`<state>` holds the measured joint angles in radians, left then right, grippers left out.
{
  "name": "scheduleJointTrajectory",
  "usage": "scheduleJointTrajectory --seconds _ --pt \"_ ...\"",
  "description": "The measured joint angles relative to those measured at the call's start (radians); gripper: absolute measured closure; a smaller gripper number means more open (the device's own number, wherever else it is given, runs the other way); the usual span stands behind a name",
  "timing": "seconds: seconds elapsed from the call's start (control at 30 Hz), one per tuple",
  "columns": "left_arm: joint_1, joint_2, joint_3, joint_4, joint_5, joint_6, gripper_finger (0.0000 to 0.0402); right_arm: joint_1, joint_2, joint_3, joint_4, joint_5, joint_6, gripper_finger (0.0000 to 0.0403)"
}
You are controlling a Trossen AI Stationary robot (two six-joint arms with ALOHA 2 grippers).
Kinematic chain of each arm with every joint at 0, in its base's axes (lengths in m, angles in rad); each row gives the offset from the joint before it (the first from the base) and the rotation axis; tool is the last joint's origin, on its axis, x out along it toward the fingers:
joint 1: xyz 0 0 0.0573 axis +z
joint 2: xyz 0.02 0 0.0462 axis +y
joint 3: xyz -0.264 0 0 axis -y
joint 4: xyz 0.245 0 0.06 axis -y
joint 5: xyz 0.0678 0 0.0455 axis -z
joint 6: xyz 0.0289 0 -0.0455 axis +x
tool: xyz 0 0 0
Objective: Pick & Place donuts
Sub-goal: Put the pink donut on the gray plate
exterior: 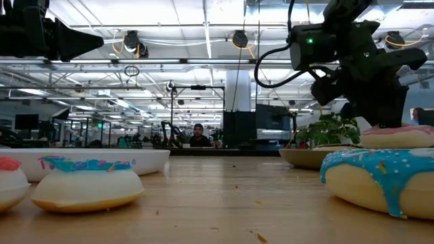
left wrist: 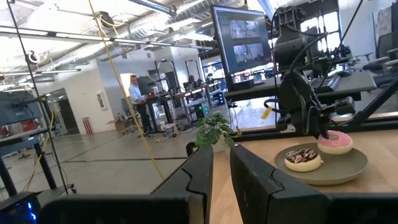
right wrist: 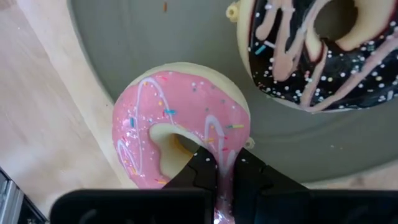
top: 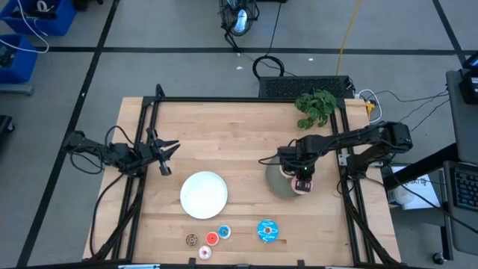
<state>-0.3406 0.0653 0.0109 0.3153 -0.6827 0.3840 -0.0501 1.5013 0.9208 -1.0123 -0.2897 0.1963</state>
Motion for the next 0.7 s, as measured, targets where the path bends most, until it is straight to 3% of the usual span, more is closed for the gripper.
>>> scheduleJointTrajectory --seconds 0.1,0.5,0.7 --pt "0.0 0.0 0.0 0.0 0.0 0.0 0.0339 -0.015 0.0 -0.022 0.011 -0.031 -0.002 0.039" --pt "0.0 0.0 0.0 -0.001 0.0 0.002 0.0339 -0.039 0.0 -0.074 0.055 0.016 0.006 0.0389" --pt "0.0 0.0 0.0 -0.001 0.0 0.0 0.0339 -0.04 0.0 -0.074 0.121 0.058 0.044 0.0361"
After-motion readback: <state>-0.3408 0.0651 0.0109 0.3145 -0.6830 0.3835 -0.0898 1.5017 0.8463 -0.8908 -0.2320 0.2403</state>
